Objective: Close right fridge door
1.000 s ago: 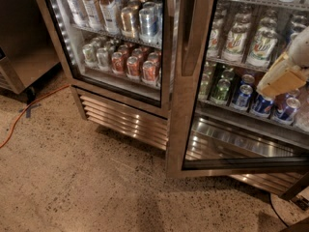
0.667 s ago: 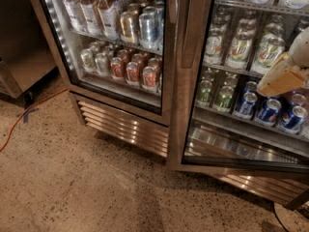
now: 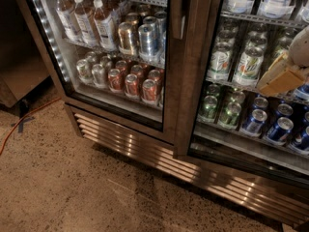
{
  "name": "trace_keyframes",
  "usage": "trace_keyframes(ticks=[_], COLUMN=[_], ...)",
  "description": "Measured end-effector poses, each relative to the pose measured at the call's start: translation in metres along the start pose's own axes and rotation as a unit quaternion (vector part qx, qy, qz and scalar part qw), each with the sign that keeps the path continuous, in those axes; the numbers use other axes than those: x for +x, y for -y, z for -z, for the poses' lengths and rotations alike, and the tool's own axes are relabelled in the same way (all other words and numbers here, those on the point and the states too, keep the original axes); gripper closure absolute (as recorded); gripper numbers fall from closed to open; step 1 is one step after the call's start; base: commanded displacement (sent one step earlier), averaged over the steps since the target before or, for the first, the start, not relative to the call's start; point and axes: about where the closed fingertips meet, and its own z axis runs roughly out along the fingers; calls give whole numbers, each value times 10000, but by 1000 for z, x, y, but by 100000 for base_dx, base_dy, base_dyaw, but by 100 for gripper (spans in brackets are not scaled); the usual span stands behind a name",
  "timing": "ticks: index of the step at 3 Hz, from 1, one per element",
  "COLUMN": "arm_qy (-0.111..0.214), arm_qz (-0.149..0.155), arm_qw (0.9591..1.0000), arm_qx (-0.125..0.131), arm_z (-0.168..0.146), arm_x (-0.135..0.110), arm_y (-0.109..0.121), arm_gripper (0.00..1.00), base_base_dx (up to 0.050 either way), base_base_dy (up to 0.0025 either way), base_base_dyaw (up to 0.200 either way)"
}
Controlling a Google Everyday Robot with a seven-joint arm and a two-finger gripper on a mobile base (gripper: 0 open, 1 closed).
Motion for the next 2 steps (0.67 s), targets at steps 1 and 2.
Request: trace_keyframes(ticks=[1, 2], arm_qy=[0, 0], arm_qz=[0, 0], arm_qw=[10000, 10000], arm_qx=[0, 0], arm_z=[0, 0], arm_x=[0, 0], arm_y=[0, 0], arm_gripper=[100, 100], base_base_dx=[5000, -4999], base_base_dy=[1, -2], base_base_dyaw=[-19, 16])
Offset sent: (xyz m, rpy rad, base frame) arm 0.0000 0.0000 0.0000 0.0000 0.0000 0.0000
